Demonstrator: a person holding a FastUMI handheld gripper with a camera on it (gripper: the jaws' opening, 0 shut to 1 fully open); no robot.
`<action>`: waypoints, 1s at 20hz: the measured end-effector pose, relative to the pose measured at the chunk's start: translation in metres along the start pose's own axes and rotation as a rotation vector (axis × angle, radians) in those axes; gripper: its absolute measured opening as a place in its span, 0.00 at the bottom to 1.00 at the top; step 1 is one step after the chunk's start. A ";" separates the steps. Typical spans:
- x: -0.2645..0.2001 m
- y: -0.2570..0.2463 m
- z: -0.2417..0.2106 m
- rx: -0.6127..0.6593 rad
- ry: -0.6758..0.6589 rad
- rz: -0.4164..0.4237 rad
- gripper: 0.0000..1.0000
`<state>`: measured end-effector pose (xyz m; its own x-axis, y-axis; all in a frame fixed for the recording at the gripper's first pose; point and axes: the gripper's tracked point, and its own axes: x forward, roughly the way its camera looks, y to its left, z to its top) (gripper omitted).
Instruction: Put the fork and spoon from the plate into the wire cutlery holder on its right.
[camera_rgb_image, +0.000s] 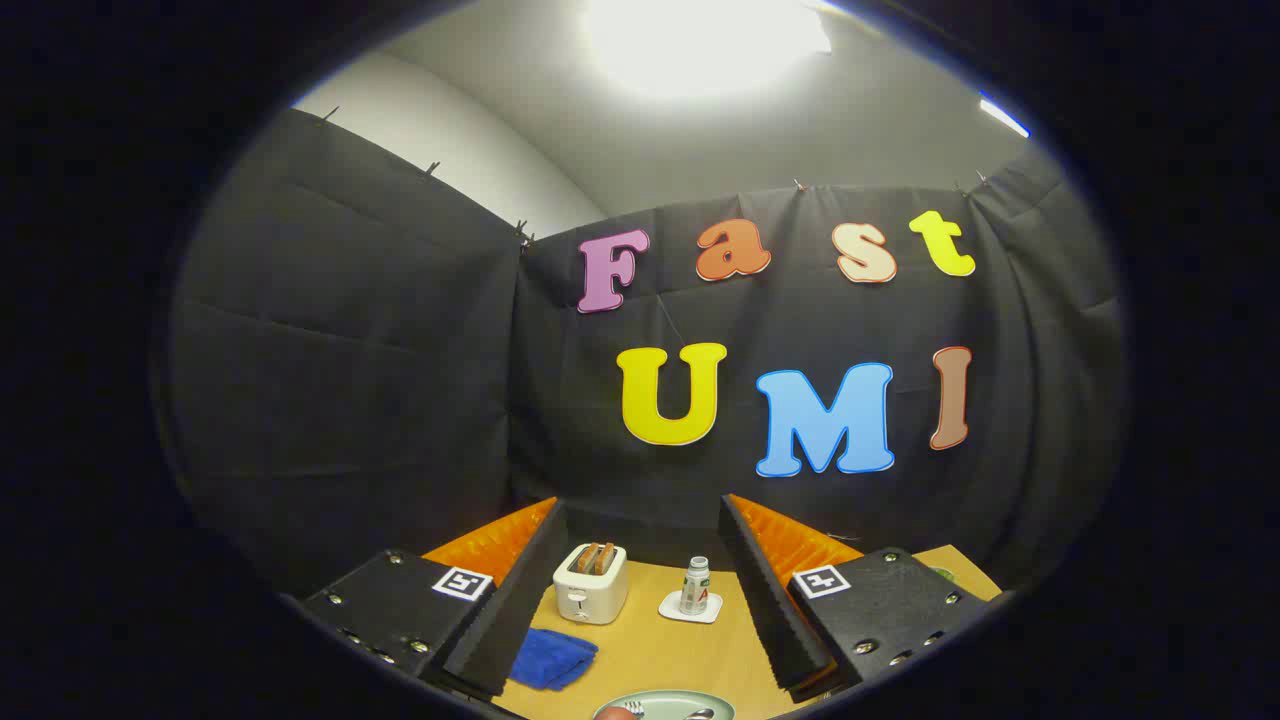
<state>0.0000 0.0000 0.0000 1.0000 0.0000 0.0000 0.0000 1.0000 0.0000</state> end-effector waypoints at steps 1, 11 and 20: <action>0.000 -0.002 -0.003 -0.003 0.007 -0.006 0.94; -0.002 -0.009 -0.011 -0.005 0.024 -0.024 0.94; 0.001 -0.026 -0.079 0.016 0.205 -0.095 0.94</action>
<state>0.0011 -0.0261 -0.0788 0.9746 -0.0926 -0.2039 0.0959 0.9954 0.0064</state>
